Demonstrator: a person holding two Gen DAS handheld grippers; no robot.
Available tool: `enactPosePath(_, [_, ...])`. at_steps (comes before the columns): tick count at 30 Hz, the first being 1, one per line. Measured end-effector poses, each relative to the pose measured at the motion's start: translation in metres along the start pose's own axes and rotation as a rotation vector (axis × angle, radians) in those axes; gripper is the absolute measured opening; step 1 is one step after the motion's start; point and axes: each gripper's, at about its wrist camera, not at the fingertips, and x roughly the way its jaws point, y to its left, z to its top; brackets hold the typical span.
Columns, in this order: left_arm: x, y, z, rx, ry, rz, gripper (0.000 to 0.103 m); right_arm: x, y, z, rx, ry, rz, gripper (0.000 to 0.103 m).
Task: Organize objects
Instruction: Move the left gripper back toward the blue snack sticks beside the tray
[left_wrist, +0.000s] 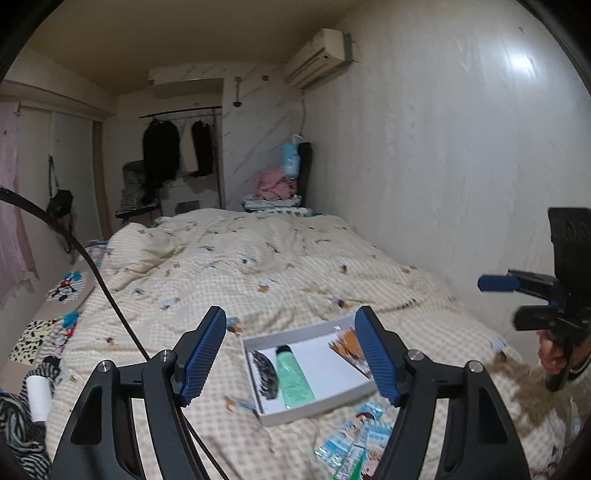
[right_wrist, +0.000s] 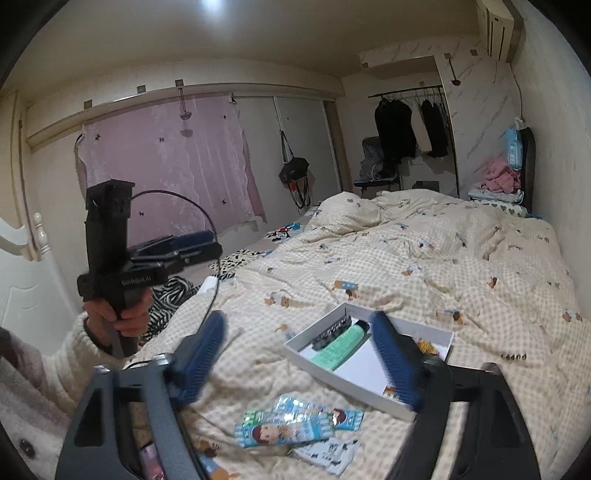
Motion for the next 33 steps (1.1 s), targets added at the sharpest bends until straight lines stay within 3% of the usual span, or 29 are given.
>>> enactPosePath(2, [-0.001, -0.007, -0.016, 0.003, -0.021, -0.033, 0.076, -0.001, -0.003, -0.014, 0.015, -0.003, -0.002, 0.102])
enactPosePath(5, [0.007, -0.013, -0.039, -0.002, 0.032, -0.088, 0.076, 0.002, -0.005, -0.032, 0.039, 0.03, -0.036, 0.102])
enactPosePath(13, [0.018, -0.038, -0.09, 0.041, 0.115, -0.052, 0.079, 0.011, -0.009, -0.064, 0.128, 0.02, -0.032, 0.102])
enactPosePath(17, [0.027, -0.045, -0.113, 0.011, 0.182, -0.104, 0.08, 0.021, -0.016, -0.081, 0.179, 0.05, -0.047, 0.102])
enactPosePath(25, [0.053, -0.053, -0.142, 0.022, 0.281, -0.08, 0.081, 0.031, -0.038, -0.111, 0.288, 0.078, -0.083, 0.102])
enactPosePath(29, [0.075, -0.044, -0.153, -0.04, 0.378, -0.11, 0.081, 0.036, -0.053, -0.118, 0.359, 0.087, -0.076, 0.102])
enactPosePath(33, [0.074, -0.034, -0.154, -0.099, 0.379, -0.141, 0.081, 0.029, -0.057, -0.119, 0.386, 0.054, -0.058, 0.102])
